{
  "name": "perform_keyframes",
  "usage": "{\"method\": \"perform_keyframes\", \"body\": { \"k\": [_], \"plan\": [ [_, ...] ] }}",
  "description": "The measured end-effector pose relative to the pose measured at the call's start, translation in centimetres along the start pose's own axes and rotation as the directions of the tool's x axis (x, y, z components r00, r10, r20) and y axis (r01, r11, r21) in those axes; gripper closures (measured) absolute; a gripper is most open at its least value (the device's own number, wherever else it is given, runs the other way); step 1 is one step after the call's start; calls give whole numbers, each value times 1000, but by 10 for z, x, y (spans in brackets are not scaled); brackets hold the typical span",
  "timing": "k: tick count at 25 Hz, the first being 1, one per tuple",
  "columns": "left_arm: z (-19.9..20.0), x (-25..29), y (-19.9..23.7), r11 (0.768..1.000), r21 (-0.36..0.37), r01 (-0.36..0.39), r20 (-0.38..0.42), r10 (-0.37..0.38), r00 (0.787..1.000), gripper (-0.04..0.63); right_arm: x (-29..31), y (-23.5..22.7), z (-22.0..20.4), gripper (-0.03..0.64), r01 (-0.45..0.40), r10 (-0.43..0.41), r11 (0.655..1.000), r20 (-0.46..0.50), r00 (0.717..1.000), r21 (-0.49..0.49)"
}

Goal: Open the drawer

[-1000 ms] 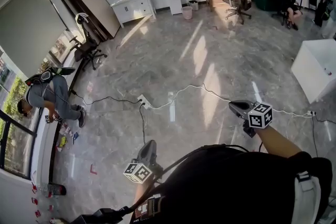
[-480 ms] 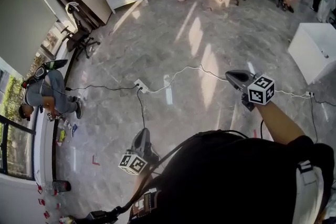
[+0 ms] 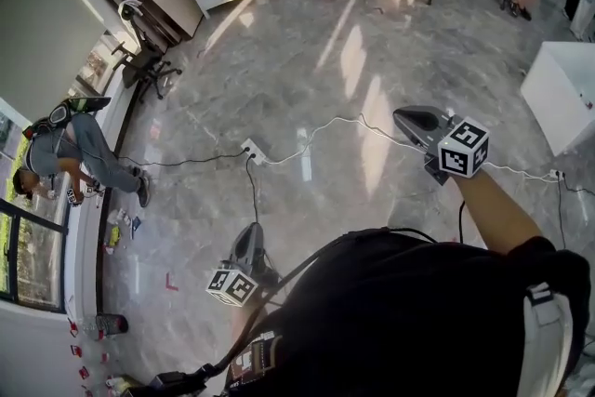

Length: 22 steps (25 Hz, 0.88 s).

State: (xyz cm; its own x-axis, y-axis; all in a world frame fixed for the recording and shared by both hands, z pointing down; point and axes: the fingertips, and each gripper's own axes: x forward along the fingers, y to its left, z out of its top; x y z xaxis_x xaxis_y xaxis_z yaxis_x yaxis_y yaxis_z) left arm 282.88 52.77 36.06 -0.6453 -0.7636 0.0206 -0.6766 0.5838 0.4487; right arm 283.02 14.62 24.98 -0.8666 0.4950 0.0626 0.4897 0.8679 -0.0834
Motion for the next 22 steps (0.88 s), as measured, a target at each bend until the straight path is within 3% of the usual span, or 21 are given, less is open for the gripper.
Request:
{"method": "perform_keyframes", "body": {
  "k": [11,16,22],
  "plan": [
    [16,158,-16,995,-6,-95,74,95,993,604,52,-162,-23,615,-131,136,990,-80,988,60],
    [17,231,-24,994,-9,-105,64,105,992,604,76,-220,-32,615,-169,174,984,-114,978,57],
    [27,285,-3,995,-15,-97,41,97,994,604,112,-264,-50,615,-170,182,981,-145,973,89]
  ]
}}
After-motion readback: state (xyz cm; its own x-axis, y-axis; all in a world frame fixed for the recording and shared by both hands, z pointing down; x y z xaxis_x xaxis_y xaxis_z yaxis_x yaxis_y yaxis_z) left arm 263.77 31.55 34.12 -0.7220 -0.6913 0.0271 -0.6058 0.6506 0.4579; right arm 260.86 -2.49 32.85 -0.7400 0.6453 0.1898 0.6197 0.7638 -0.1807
